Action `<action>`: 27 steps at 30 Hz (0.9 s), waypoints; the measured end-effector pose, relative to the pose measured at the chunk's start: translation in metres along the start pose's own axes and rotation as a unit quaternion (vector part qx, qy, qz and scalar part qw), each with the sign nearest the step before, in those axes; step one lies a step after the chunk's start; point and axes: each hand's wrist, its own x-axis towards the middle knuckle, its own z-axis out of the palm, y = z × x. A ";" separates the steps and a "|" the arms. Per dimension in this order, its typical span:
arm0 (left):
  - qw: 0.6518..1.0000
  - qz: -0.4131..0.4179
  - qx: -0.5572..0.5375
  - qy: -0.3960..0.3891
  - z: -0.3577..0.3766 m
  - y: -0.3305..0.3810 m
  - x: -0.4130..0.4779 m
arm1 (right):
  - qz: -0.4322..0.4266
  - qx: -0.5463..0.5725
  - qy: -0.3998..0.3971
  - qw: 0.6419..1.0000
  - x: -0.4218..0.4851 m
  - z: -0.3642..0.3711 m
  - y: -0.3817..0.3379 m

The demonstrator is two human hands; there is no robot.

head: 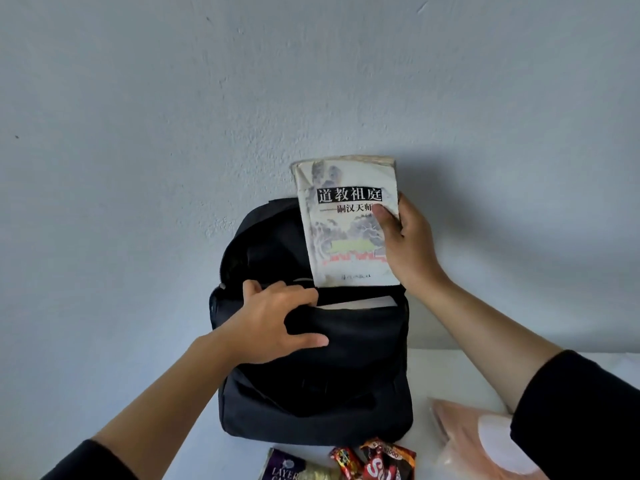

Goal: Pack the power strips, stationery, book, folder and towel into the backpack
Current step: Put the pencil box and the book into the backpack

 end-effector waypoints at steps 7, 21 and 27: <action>0.993 0.018 -0.083 0.086 0.011 -0.005 0.000 | -0.010 0.009 -0.100 0.995 0.007 0.002 -0.001; 0.992 0.010 -0.055 0.110 0.016 -0.002 -0.007 | -0.006 0.081 -0.033 0.996 0.007 0.011 -0.004; 0.992 0.004 -0.060 0.109 0.018 -0.001 -0.011 | 0.013 -0.019 -0.140 0.990 -0.007 0.007 0.023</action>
